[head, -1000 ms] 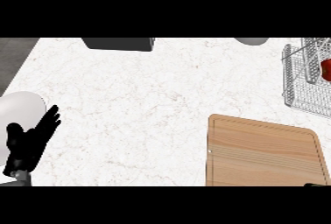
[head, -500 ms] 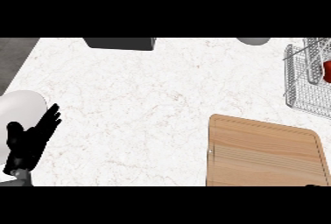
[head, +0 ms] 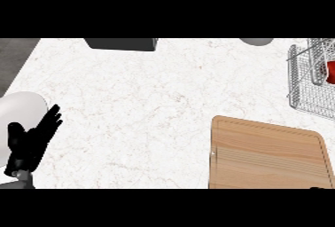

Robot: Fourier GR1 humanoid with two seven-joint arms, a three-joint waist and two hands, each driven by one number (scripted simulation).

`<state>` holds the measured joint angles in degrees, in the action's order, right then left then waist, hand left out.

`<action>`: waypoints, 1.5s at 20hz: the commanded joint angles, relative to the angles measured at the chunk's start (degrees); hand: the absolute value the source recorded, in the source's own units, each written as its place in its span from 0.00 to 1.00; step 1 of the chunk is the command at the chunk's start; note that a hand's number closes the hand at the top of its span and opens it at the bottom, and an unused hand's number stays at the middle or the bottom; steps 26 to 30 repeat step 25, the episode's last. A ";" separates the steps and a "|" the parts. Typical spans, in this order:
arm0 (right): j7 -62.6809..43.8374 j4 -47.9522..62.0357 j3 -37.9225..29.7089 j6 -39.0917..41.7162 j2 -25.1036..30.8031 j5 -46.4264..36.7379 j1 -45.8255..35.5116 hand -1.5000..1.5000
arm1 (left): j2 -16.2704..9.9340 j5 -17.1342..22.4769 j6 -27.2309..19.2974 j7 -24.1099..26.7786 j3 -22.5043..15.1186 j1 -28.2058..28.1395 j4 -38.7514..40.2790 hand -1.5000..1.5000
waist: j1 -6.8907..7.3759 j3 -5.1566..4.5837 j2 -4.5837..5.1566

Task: Pick the tomato from the cutting board and place it in the tiered basket

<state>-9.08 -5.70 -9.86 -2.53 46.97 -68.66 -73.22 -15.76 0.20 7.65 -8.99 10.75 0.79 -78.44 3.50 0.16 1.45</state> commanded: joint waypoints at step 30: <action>14.84 -1.89 -35.84 11.63 22.43 37.09 11.96 0.00 | -1.23 1.22 1.27 2.75 3.32 -6.47 -0.62 0.50 | -4.34 -0.07 -1.81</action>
